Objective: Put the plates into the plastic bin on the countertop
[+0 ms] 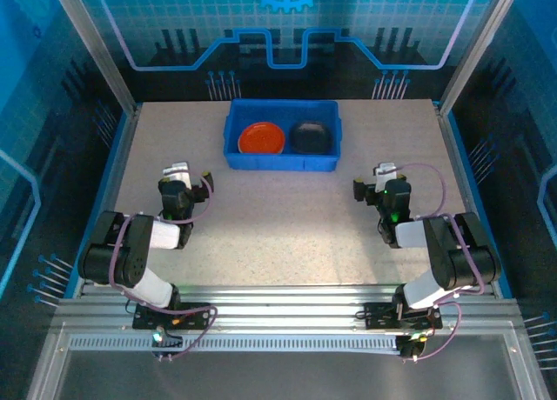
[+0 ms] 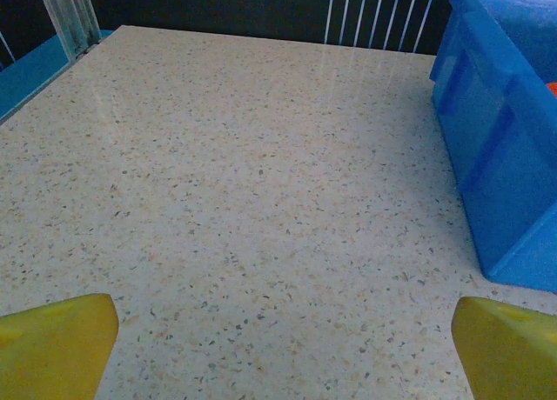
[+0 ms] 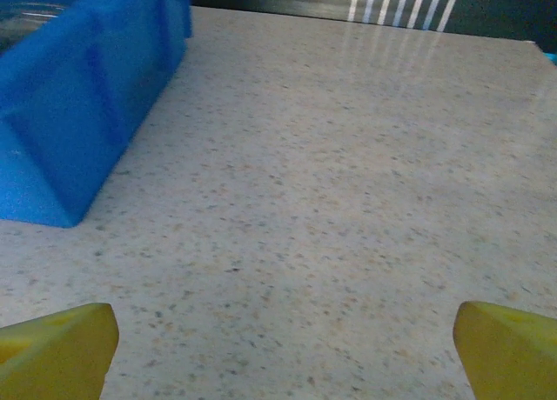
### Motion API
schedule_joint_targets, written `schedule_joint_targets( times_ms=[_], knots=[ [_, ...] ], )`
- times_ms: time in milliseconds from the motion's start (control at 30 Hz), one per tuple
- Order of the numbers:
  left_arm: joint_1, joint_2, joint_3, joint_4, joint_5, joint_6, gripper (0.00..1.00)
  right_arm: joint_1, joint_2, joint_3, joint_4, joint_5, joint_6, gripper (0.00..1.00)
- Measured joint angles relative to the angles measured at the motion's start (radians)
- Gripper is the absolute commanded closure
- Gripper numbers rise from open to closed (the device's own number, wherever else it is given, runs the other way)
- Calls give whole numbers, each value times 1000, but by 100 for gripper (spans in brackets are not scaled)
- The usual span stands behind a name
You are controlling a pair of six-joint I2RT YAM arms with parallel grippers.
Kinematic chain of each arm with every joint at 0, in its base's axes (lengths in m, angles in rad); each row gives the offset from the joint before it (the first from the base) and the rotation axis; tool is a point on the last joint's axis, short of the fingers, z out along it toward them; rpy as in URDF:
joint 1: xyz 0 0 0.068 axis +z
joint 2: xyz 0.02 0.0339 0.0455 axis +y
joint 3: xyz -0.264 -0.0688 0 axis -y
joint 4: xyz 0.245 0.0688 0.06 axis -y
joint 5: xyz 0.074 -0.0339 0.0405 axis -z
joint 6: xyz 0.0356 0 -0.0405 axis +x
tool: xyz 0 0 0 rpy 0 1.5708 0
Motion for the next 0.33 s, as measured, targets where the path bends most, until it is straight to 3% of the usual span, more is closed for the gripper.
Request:
schedule_joint_targets(
  times_ms=[333],
  knots=[
    [0,0,0,0,0,0,1,-24,0,19,-13,-93,-3,0]
  ],
)
